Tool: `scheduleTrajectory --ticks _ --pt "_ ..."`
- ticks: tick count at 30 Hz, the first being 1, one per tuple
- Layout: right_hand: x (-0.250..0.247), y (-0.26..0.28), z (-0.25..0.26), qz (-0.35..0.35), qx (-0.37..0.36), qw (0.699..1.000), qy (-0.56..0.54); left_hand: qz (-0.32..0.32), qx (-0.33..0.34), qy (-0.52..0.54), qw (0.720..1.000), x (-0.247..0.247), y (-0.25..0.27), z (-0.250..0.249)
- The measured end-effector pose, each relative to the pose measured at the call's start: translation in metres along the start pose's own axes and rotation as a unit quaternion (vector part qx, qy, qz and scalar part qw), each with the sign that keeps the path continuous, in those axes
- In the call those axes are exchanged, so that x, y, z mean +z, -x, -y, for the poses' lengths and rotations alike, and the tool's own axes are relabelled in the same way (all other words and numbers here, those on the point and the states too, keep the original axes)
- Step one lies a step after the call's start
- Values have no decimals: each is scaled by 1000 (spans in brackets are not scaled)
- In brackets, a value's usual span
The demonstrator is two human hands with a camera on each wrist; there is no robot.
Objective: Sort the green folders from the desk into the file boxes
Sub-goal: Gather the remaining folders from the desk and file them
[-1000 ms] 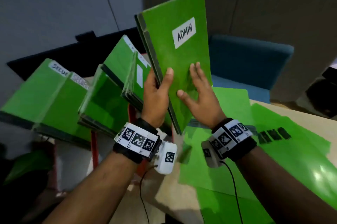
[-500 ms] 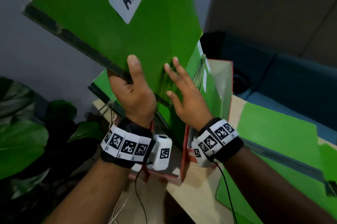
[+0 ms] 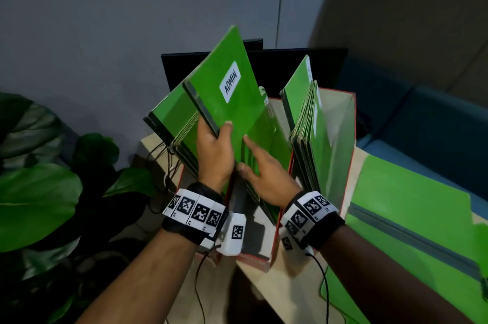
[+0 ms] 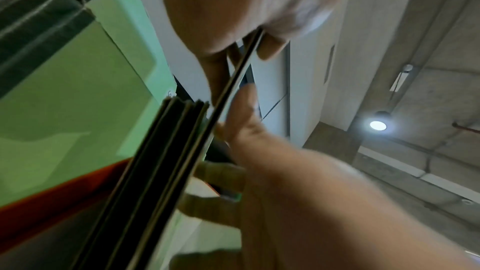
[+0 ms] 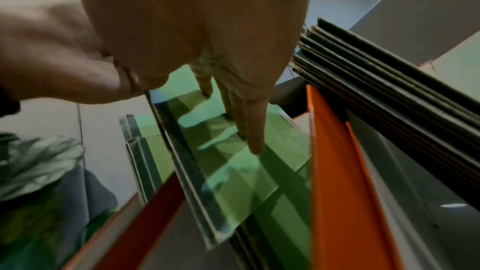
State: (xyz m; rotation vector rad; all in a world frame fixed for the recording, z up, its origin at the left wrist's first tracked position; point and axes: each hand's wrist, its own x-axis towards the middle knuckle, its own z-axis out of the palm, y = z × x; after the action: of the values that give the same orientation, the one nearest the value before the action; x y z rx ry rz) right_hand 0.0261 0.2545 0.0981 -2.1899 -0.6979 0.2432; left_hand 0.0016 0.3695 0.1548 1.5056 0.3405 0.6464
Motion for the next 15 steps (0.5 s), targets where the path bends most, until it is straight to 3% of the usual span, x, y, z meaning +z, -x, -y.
scheduleTrajectory --ticks 3,5,8,10,13,15 --pt "7 -2 -18 66 50 994 74 41 -15 -46 998 4 -1 2" --pt "10 -3 -27 84 68 983 151 29 19 -56 998 1 -7 1" --pt "16 -4 -28 58 79 973 210 -3 117 -106 987 -6 -20 6" --pt "21 -4 -26 12 67 977 203 10 150 -180 972 -7 -24 12" --pt "31 -2 -27 -17 46 972 231 63 116 -297 946 -8 -22 29" --pt "35 -1 -27 10 66 968 242 94 99 -353 926 -7 -16 45"
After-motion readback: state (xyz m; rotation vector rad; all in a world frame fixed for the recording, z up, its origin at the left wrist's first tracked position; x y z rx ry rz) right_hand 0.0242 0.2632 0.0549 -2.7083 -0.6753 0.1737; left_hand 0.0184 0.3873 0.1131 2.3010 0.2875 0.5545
